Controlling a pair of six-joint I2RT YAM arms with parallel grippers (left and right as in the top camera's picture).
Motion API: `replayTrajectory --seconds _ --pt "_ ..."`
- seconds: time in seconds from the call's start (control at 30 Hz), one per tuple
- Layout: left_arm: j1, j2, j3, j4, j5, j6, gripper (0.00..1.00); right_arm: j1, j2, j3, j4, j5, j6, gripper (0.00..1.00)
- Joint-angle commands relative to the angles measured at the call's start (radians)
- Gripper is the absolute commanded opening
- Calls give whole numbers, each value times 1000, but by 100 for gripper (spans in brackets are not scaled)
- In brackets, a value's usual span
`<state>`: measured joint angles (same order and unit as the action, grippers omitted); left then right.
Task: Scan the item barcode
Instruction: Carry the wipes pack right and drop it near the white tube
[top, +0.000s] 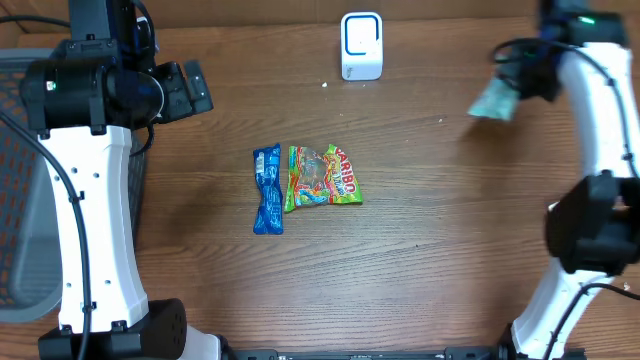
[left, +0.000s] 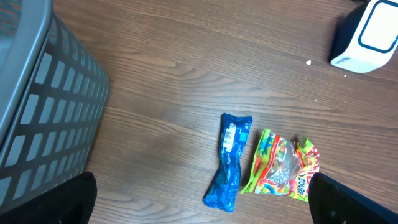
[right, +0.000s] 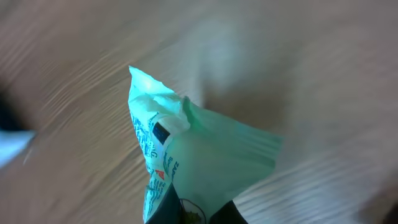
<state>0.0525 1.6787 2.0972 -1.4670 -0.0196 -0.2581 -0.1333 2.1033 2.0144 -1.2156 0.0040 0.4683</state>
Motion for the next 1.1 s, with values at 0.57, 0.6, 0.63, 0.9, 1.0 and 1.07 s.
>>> replayTrajectory --seconds 0.57,0.6,0.63,0.9,1.0,1.07 --pt "-7 -3 19 2 -6 11 100 -262 -9 -279 219 16 47 18" --pt "-7 -3 18 2 -6 11 100 -262 -9 -270 201 8 47 28" --pt "-7 -3 18 2 -6 11 100 -262 -9 -260 182 9 47 47" --pt "-7 -3 18 2 -6 11 100 -258 -31 -101 -24 -77 45 100" --pt "-7 -3 18 2 -6 11 100 -240 -40 -37 -92 -287 -50 100" --pt "-7 -3 18 2 -6 11 100 -201 -50 -21 -124 -436 -84 100"
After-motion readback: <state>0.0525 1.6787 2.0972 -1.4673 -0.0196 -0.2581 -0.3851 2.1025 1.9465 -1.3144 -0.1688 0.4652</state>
